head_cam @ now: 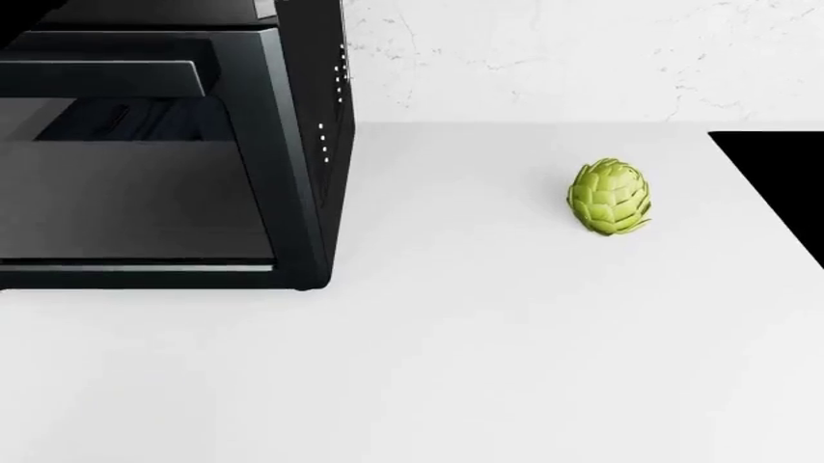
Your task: Pick the cans from the counter and place them in their designated side in the cabinet.
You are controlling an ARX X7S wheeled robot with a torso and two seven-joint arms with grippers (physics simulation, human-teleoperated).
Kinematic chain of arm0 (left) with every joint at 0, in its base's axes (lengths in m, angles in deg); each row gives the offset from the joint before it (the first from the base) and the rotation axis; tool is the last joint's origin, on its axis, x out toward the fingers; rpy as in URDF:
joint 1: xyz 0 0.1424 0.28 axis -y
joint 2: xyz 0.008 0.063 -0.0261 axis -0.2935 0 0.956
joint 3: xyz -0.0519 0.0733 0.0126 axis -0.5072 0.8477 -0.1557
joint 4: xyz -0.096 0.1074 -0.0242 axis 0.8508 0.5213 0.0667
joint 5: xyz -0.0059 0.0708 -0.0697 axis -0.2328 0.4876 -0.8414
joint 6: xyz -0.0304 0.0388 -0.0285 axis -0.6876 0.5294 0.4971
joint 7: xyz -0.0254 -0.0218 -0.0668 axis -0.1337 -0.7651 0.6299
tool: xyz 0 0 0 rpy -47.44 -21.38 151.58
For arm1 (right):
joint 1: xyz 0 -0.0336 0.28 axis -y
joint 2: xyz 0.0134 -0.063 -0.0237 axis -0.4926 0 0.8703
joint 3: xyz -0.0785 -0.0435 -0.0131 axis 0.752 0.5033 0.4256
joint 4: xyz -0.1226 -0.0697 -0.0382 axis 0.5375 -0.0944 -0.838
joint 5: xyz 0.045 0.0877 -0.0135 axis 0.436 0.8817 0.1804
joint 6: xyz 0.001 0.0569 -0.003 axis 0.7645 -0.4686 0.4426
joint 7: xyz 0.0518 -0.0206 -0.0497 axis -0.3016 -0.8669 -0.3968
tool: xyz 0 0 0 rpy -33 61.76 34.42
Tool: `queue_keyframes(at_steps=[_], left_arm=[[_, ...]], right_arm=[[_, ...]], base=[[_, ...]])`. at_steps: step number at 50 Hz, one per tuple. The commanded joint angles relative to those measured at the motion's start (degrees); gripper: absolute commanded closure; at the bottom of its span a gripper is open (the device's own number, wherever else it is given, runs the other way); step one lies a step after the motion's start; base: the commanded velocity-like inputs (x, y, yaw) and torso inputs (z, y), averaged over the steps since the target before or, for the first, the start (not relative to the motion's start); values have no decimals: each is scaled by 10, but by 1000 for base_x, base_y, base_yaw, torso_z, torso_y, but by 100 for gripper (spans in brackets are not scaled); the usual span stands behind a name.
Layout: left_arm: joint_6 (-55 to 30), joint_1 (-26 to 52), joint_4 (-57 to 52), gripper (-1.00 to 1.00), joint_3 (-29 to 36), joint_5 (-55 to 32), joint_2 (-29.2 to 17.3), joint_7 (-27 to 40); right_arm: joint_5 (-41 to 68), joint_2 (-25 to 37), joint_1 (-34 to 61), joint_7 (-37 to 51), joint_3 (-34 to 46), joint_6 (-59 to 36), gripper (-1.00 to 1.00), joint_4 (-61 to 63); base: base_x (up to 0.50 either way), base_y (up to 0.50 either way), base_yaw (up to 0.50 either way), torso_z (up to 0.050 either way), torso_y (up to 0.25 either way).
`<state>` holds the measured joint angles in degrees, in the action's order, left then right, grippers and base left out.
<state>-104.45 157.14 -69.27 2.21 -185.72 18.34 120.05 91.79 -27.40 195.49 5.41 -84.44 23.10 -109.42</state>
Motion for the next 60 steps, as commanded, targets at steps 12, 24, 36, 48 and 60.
queue_keyframes(at_steps=[12, 24, 36, 48, 60], left_arm=[[4, -1, -1, -100, -1, 2, -1, -5], [8, -1, -5, -100, -1, -1, -2, -1], [9, 2, -3, -100, 0, -2, -2, -2], [11, 7, -5, -100, 1, -7, -3, 2], [16, -7, -9, -100, -6, 1, -9, -5]], right_arm=[[-7, 1, 0, -6, 1, -2, -100, -11], [-7, 1, 0, -6, 1, -2, -100, -11], [-7, 1, 0, -6, 1, -2, -100, -11], [-7, 1, 0, -6, 1, -2, -100, -11], [-93, 30, 0, -66, 12, 38, -100, -65]], base=[[0, 0, 0, 0, 0], [0, 0, 0, 0, -1], [-241, 0, 0, 0, -1], [-98, 0, 0, 0, -3], [0, 0, 0, 0, 0]])
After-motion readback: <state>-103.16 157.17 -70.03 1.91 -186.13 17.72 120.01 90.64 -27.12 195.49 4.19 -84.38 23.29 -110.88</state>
